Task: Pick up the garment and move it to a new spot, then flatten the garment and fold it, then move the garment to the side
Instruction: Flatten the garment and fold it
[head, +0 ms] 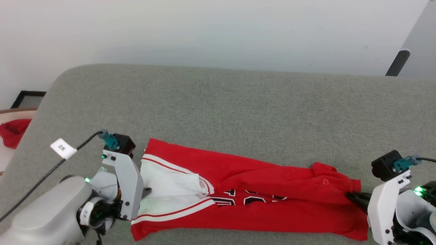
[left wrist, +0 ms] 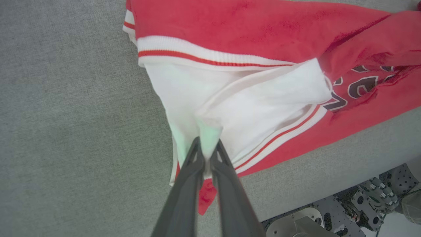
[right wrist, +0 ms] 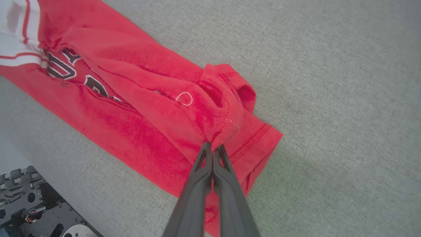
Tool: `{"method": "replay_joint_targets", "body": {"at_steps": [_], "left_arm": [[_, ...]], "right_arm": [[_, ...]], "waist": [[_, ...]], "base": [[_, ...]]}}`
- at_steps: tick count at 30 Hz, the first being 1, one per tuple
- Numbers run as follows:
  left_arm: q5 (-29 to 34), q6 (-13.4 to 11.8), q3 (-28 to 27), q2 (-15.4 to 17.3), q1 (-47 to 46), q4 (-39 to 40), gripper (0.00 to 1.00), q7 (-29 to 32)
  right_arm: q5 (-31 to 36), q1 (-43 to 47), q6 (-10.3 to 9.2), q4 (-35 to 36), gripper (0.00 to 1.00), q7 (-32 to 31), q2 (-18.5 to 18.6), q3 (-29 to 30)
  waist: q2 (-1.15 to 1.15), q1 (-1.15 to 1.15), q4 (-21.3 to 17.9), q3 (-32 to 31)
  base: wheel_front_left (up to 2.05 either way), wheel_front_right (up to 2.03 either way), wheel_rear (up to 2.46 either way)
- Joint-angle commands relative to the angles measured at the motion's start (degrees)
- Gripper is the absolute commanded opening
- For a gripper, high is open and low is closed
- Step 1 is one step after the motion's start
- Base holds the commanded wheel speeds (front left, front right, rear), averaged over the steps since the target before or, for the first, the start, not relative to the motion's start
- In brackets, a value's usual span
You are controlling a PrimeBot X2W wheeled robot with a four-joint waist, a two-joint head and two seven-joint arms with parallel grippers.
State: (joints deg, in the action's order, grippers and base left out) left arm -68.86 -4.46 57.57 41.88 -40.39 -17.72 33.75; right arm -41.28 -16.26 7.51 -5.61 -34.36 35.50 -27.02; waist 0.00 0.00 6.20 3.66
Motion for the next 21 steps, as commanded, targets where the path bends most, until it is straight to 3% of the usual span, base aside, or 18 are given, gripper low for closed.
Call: {"method": "replay_joint_targets", "body": {"at_steps": [1,11,21], "left_arm": [[-0.3,0.2,0.0,0.3,0.8,0.2,1.00,0.1],[-1.1,-0.6,-0.8,1.3,3.4,2.0,1.00,-2.2],[-0.1,-1.3,-4.3,4.0,6.4,5.0,1.00,-12.0]], "right_arm": [[0.7,1.3,-0.04,-0.1,1.00,-0.1,-0.3,1.0],[2.5,5.1,-0.05,1.8,1.00,-2.7,-2.5,5.0],[5.5,8.8,-0.05,4.1,1.00,-1.7,-6.3,11.8]], "waist": [[0.00,0.00,0.0,-0.8],[0.00,0.00,0.4,-3.9],[0.00,0.00,0.3,-5.4]], "base": [[0.00,0.00,0.00],[0.00,0.00,0.00],[0.00,0.00,0.00]]}}
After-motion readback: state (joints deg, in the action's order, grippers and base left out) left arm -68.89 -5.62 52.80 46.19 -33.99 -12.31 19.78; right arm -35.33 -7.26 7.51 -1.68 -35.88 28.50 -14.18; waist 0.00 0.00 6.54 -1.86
